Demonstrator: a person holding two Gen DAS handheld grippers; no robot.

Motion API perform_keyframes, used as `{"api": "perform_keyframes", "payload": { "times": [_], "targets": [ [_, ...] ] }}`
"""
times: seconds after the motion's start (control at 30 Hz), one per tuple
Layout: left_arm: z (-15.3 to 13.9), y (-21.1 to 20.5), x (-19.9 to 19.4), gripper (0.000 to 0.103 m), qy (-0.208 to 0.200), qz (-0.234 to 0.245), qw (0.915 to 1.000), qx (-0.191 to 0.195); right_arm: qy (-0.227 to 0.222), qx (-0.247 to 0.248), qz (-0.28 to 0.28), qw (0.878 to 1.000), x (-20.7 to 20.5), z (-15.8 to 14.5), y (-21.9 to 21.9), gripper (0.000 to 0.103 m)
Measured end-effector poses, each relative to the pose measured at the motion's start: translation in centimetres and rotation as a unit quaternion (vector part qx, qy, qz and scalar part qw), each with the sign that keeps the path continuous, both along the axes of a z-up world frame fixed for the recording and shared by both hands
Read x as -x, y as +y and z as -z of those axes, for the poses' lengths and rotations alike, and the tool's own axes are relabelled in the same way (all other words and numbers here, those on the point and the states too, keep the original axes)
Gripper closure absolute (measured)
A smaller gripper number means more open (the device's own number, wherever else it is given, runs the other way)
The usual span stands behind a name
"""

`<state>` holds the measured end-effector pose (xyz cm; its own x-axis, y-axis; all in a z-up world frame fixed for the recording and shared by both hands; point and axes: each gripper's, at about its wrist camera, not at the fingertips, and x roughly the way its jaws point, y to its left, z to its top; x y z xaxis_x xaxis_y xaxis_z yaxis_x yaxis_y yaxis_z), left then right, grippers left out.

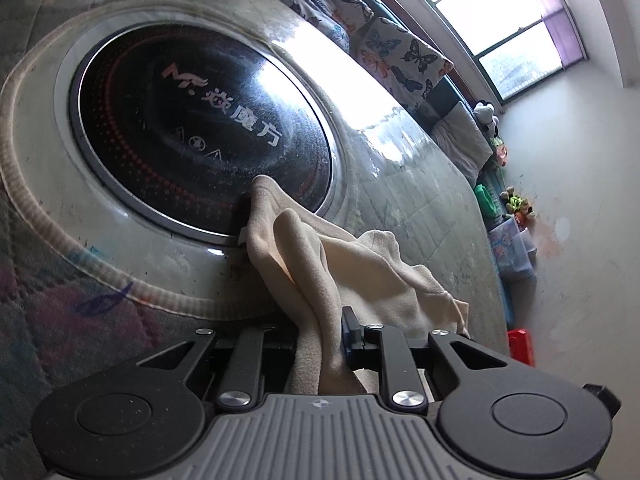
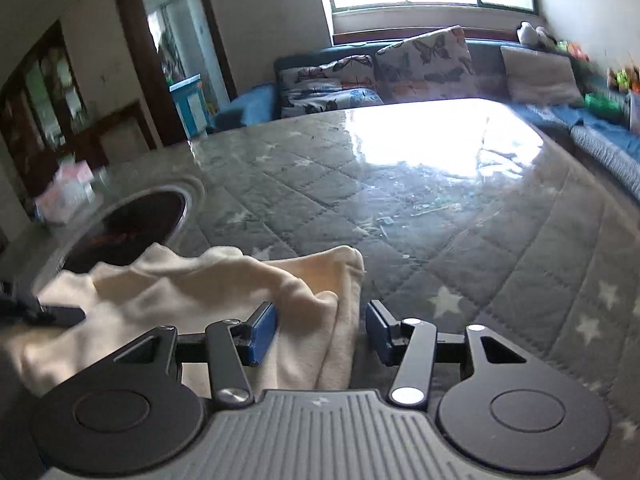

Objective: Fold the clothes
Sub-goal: 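Lift the held sweatshirt with both grippers and carry it across the table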

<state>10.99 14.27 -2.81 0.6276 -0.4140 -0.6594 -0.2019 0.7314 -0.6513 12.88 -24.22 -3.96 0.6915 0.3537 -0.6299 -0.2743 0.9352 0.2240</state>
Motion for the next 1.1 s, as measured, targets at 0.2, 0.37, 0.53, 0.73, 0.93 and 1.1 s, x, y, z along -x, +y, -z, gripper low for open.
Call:
{"api": "perform_keyframes", "payload": {
  "times": [0.2, 0.37, 0.53, 0.73, 0.93, 1.1],
  "targets": [
    [-0.6, -0.8, 0.0, 0.083, -0.011, 0.004, 0.9994, -0.032, 0.001, -0.031, -0.010, 0.999, 0.3, 0.1, -0.6, 0.088],
    [-2.3, -2.2, 0.0, 0.085, -0.044, 0.022, 0.9971, -0.058, -0.016, -0.051, -0.005, 0.999, 1.7, -0.9, -1.6, 0.090],
    [-4.1, -4.6, -1.1, 0.086, -0.075, 0.050, 0.9932, -0.074, -0.047, -0.052, 0.005, 0.998, 3.3, -2.9, -2.8, 0.091],
    [-5.6, -8.7, -2.7, 0.087, -0.101, 0.093, 0.9871, -0.081, -0.079, -0.038, 0.040, 0.995, 4.5, -5.4, -5.8, 0.091],
    [-6.3, -13.3, -5.1, 0.087, -0.111, 0.137, 0.9812, -0.079, -0.104, -0.016, 0.086, 0.991, 5.4, -7.3, -9.6, 0.091],
    [-6.6, -17.0, -6.4, 0.087, -0.114, 0.173, 0.9750, -0.080, -0.112, 0.001, 0.123, 0.986, 5.7, -8.0, -12.8, 0.091]
  ]
}}
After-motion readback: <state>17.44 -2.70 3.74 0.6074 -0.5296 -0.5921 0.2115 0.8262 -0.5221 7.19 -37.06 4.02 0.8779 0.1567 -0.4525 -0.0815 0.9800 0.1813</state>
